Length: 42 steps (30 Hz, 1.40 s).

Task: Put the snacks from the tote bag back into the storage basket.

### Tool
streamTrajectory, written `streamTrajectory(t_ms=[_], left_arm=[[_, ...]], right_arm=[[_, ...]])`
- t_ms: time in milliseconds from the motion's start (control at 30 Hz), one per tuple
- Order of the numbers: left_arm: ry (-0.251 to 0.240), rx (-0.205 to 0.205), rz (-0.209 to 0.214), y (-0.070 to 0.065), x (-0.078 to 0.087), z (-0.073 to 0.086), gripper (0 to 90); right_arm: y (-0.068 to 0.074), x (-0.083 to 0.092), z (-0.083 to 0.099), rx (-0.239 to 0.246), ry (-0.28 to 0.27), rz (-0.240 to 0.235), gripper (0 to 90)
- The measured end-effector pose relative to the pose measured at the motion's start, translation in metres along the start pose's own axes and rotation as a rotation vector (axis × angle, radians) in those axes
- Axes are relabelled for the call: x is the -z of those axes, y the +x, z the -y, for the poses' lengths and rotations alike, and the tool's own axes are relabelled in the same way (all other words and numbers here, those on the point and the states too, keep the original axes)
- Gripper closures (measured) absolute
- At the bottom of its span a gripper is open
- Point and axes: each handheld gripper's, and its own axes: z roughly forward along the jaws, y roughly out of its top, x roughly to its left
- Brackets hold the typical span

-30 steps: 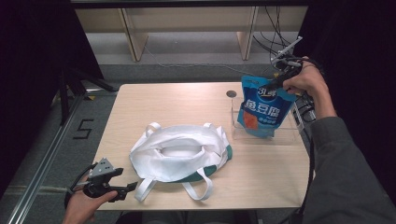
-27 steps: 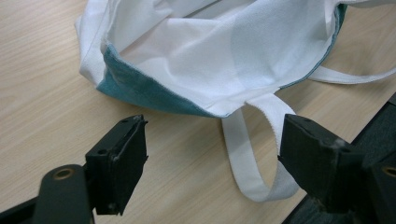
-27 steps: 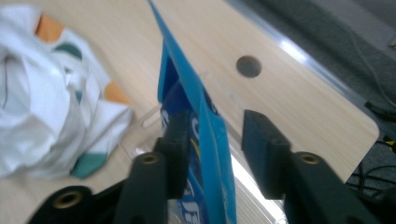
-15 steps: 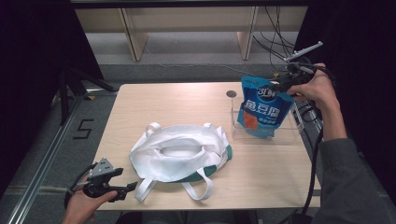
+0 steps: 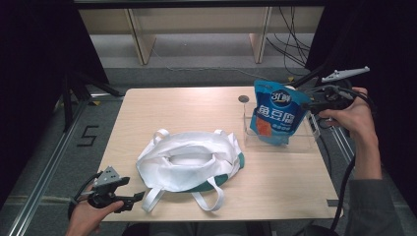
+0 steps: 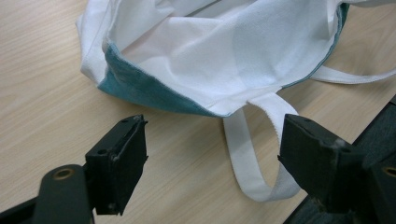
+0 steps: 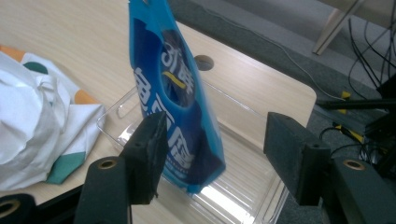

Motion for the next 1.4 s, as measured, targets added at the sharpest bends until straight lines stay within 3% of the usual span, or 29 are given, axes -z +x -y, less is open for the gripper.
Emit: streamTrajectory(t_ms=[33,67,167,233,367,400,433,500,533,567,633,667,733,800,833,867,900,1000,1033,1067,1100,1133,1167,1233,1267,1333,1367,1400], left_arm=[[-0.017,0.021,-0.001,-0.002,-0.001,0.000,22.4],[-0.001,0.010,0.006,-0.001,0.000,0.000,22.3],[-0.014,0.025,0.009,-0.002,-0.001,0.000,22.3],[0.022,-0.013,0.008,0.001,0.002,-0.001,22.4],[0.020,-0.011,0.010,0.001,0.002,-0.001,22.3],[0.020,-0.011,0.009,0.001,0.002,-0.001,22.3],[-0.008,0.023,0.009,-0.002,0.000,0.000,22.3],[0.001,0.012,0.009,-0.001,0.001,0.000,22.3],[0.020,-0.010,0.010,0.001,0.002,-0.001,22.4],[0.020,-0.009,0.010,0.001,0.002,-0.001,22.3],[-0.007,0.028,0.006,-0.003,0.000,0.000,22.4],[-0.012,0.017,0.014,-0.002,-0.001,0.000,22.4],[-0.002,0.015,0.008,-0.003,0.000,-0.001,22.4],[0.022,-0.021,0.008,-0.001,0.002,-0.001,22.3],[0.022,-0.021,0.009,-0.001,0.002,-0.001,22.3],[-0.019,0.019,0.015,-0.003,-0.001,0.000,22.4],[-0.008,0.011,0.014,-0.003,0.000,0.000,22.4],[-0.008,0.015,0.016,-0.003,0.000,0.000,22.4],[-0.021,0.019,0.010,-0.003,-0.001,0.000,22.4],[-0.018,0.019,0.008,-0.004,-0.001,0.000,22.4],[0.003,0.004,0.008,-0.003,0.000,0.000,22.4],[-0.001,0.004,0.018,-0.002,0.000,0.000,22.3],[-0.002,0.004,0.018,-0.002,-0.001,0.000,22.3],[0.003,0.002,0.016,-0.003,0.000,0.000,22.4],[0.004,0.002,0.016,-0.003,0.000,-0.001,22.3],[0.004,0.002,0.016,-0.002,0.000,0.000,22.4],[-0.002,0.004,0.019,-0.002,-0.001,0.000,22.4],[-0.001,0.005,0.019,-0.002,-0.001,0.000,22.4]], right_arm=[[-0.001,0.000,0.006,-0.003,-0.002,0.010,40.7],[0.001,0.000,0.011,-0.033,0.000,0.007,40.6],[0.001,-0.004,0.025,-0.044,-0.024,-0.017,41.2],[0.000,-0.009,0.033,-0.051,-0.039,-0.023,42.3],[0.004,-0.012,0.043,-0.084,0.022,-0.037,44.9],[0.004,-0.016,0.046,-0.072,0.012,-0.032,48.2],[0.006,-0.016,0.047,-0.081,0.026,-0.038,50.6],[0.005,-0.018,0.051,-0.063,0.027,-0.034,61.3],[0.008,-0.019,0.052,-0.108,0.033,-0.051,67.5],[0.008,-0.021,0.053,-0.100,0.024,-0.059,76.0],[0.007,-0.023,0.055,-0.039,0.017,-0.051,88.0],[0.008,-0.020,0.053,-0.067,0.025,-0.059,90.0],[0.008,-0.023,0.053,-0.037,-0.011,-0.052,90.0],[0.008,-0.026,0.051,-0.039,-0.019,-0.055,90.0],[0.008,-0.028,0.050,-0.038,-0.015,-0.057,90.0],[0.008,-0.032,0.050,-0.040,-0.037,-0.045,90.0],[0.010,-0.033,0.049,-0.068,-0.010,-0.049,90.0],[0.006,-0.040,0.050,-0.052,-0.012,-0.039,90.0],[0.006,-0.039,0.049,-0.063,0.024,-0.041,90.0],[0.003,-0.042,0.051,-0.033,0.010,-0.025,90.0],[0.003,-0.042,0.050,-0.073,0.030,-0.023,90.0],[0.000,-0.046,0.053,-0.046,-0.008,-0.011,90.0],[0.000,-0.046,0.053,-0.065,-0.014,-0.015,90.0],[-0.003,-0.045,0.053,-0.090,0.014,-0.019,90.0],[-0.006,-0.048,0.054,-0.057,-0.016,-0.012,90.0],[-0.007,-0.049,0.054,-0.082,-0.026,-0.007,90.0],[-0.009,-0.048,0.053,-0.075,-0.001,-0.008,90.0],[-0.012,-0.050,0.054,-0.047,-0.016,-0.001,90.0]])
